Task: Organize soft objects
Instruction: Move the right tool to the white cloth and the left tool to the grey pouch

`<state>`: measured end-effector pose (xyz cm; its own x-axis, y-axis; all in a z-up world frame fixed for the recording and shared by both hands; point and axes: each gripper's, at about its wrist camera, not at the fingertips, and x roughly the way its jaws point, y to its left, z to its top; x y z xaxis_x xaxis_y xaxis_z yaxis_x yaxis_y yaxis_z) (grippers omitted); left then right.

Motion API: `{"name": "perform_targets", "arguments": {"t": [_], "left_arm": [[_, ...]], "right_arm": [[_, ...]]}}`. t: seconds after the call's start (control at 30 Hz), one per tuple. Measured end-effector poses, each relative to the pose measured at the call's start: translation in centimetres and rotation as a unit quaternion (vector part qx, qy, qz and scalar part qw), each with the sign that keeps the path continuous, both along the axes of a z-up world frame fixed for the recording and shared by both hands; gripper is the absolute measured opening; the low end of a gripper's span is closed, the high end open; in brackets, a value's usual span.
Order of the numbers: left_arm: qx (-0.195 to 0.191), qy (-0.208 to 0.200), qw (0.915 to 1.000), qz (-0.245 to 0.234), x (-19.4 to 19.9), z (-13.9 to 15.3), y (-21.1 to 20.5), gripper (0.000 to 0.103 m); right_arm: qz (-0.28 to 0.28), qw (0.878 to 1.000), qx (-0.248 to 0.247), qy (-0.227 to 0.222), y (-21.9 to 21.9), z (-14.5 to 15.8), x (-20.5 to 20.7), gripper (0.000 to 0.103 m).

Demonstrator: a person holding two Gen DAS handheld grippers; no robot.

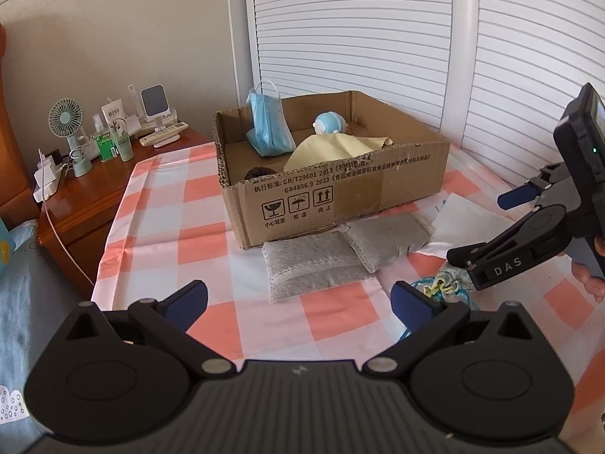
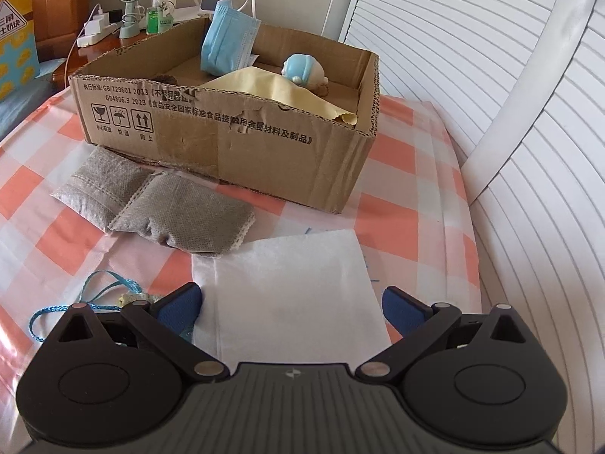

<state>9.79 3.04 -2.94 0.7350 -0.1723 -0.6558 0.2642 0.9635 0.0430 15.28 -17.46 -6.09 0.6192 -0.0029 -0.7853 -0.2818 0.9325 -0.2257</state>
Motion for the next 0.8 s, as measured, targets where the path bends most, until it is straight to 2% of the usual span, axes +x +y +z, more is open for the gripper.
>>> {"name": "perform_targets", "arguments": {"t": [0.13, 0.33, 0.53, 0.7, 0.8], "left_arm": [[-0.006, 0.015, 0.9999, -0.003, 1.0, -0.7, -0.2, 0.102], [-0.007, 0.035, 0.9994, 0.002, 3.0, -1.7, -0.5, 0.102], [0.005, 0.059, 0.9983, 0.001, 5.7, -3.4, -1.5, 0.102], [-0.001, 0.073, 0.9972, 0.017, 7.8, -4.6, -2.0, 0.102], [-0.021, 0.082, 0.996, 0.027, 8.9, -5.1, -1.7, 0.102]], "right_arm": [[-0.005, 1.0, 0.005, 0.012, -1.0, -0.6, 0.6, 0.103], [-0.014, 0.998, 0.055, 0.024, -2.6, -0.9, 0.9, 0.103], [-0.021, 0.997, 0.069, 0.007, -2.8, -1.1, 0.3, 0.103], [-0.022, 0.997, 0.072, -0.002, -2.9, -1.2, 0.0, 0.103], [-0.025, 0.997, 0.073, -0.006, -2.9, -1.3, -0.1, 0.103]]}}
